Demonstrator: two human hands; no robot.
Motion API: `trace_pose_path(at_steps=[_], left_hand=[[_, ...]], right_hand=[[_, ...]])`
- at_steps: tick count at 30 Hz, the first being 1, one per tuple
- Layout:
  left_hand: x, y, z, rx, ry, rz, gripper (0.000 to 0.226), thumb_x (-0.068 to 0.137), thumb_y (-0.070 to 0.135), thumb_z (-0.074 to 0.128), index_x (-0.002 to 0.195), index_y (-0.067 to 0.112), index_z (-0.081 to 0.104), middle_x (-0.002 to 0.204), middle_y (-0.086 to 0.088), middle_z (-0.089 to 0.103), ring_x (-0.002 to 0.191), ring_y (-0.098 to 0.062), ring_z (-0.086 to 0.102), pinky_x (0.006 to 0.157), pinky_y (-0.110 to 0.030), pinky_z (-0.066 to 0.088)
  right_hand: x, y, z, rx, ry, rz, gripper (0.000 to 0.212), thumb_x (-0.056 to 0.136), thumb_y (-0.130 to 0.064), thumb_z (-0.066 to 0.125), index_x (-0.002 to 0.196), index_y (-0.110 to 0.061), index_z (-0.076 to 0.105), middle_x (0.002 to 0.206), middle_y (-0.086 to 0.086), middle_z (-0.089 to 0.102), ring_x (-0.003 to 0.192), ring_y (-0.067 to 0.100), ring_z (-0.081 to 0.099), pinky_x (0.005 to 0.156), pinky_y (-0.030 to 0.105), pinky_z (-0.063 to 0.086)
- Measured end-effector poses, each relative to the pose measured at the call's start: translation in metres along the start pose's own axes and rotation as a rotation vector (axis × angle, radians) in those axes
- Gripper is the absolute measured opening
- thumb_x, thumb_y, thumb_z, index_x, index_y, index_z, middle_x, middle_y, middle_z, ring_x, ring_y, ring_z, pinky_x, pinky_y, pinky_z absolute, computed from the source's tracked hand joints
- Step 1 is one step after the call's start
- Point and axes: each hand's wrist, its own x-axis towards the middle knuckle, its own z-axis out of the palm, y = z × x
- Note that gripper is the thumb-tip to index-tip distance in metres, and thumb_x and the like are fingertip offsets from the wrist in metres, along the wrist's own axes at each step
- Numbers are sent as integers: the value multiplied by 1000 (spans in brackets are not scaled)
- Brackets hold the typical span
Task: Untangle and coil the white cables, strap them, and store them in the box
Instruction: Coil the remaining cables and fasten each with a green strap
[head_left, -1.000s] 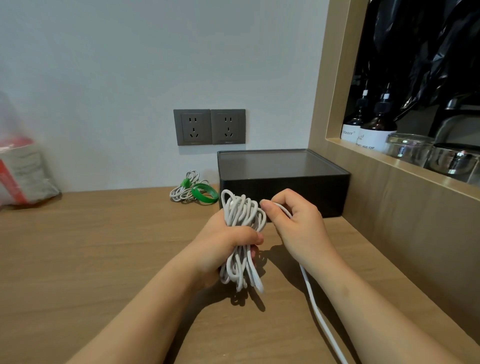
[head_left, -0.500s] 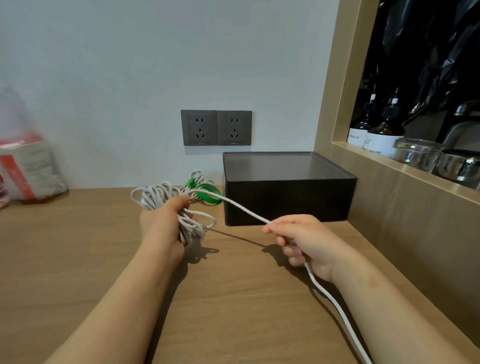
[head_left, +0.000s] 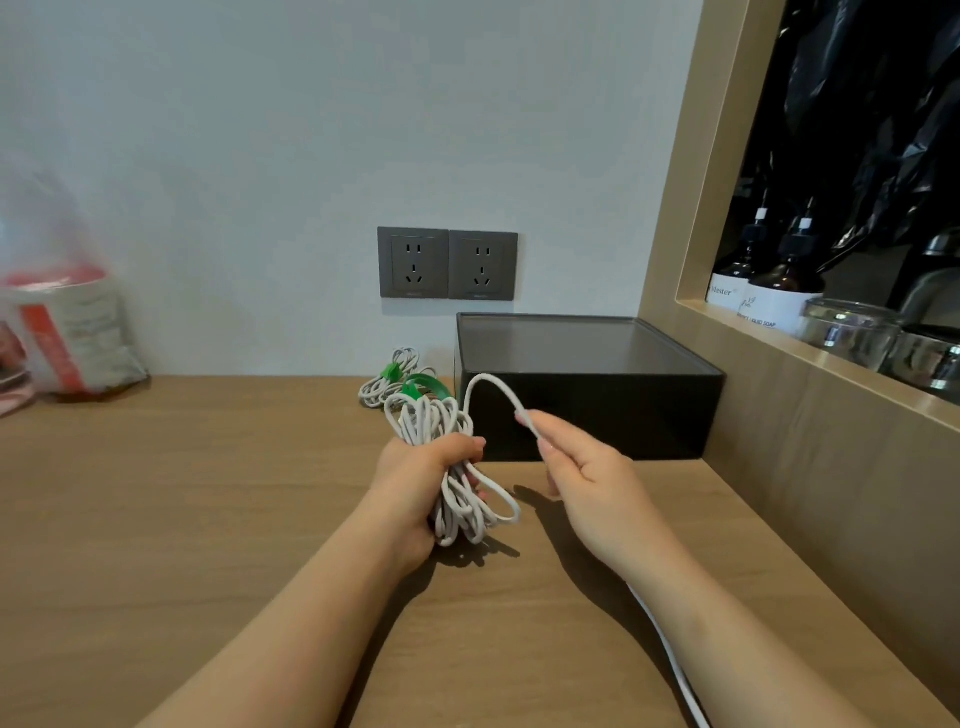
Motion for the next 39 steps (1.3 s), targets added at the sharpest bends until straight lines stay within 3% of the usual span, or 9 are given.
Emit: trace_pose_path(at_steps=[4, 7, 11, 16, 22, 26, 30, 35, 39], left_hand=[[0, -4, 4, 52, 19, 70, 22, 81, 4, 67, 101, 5, 58, 73, -12, 62, 57, -24, 60, 60, -38, 55], [4, -8, 4, 18, 93, 97, 38, 79, 7, 70, 114, 6, 55, 84, -16, 64, 61, -26, 61, 65, -43, 57], [5, -9, 4, -16, 110, 125, 45, 79, 6, 68, 121, 5, 51, 82, -17, 61, 55, -25, 60, 51, -34, 55], [6, -10, -1, -83, 48, 98, 49, 76, 2, 62, 123, 9, 50, 85, -16, 61, 60, -26, 62, 54, -34, 53], [6, -11, 1, -143, 39, 147, 53, 77, 3, 65, 126, 11, 47, 86, -16, 60, 61, -28, 62, 62, -41, 55], [1, -6, 5, -171, 49, 264, 72, 63, 27, 78, 127, 10, 48, 97, -18, 60, 67, -26, 62, 50, -32, 54], [2, -8, 6, -95, 107, 359, 93, 47, 38, 85, 128, 15, 46, 114, -20, 60, 79, -27, 64, 56, -32, 54], [10, -11, 0, -103, 197, 298, 69, 68, 11, 80, 127, 20, 45, 115, -13, 62, 100, -30, 64, 82, -47, 55], [13, -7, -5, -238, 273, 187, 55, 77, 2, 68, 125, 15, 45, 104, -13, 62, 81, -26, 64, 64, -39, 55]], right_hand=[[-2, -5, 5, -127, 10, -121, 36, 98, -23, 41, 129, -39, 47, 97, -25, 50, 91, -7, 49, 79, 12, 43], [-3, -5, 3, -68, 87, -150, 30, 96, -22, 45, 113, -46, 44, 86, -27, 51, 82, -8, 52, 66, 10, 41], [-4, -6, 6, -94, 81, -175, 26, 94, -18, 48, 100, -44, 49, 88, -26, 54, 91, -8, 52, 71, 8, 44], [-4, -3, 13, -167, -7, -122, 25, 96, -19, 45, 108, -37, 58, 99, -17, 59, 91, -1, 54, 78, 20, 51], [-6, -2, 12, -218, 95, -96, 28, 95, -17, 45, 116, -30, 59, 100, -12, 57, 89, 0, 51, 71, 11, 44], [-6, -4, 11, -212, 147, -101, 28, 95, -18, 46, 117, -29, 59, 98, -13, 57, 85, -2, 50, 67, 8, 40], [-10, -8, 12, -228, 101, -164, 29, 96, -18, 46, 118, -29, 60, 96, -12, 56, 87, 1, 52, 70, 12, 44], [-11, -11, 11, -297, -43, -294, 33, 95, -17, 46, 123, -28, 59, 90, -10, 54, 83, 6, 52, 71, 23, 48], [-12, -16, 14, -167, -94, -245, 32, 94, -22, 51, 123, -32, 57, 98, -22, 57, 93, -3, 55, 77, 10, 46]])
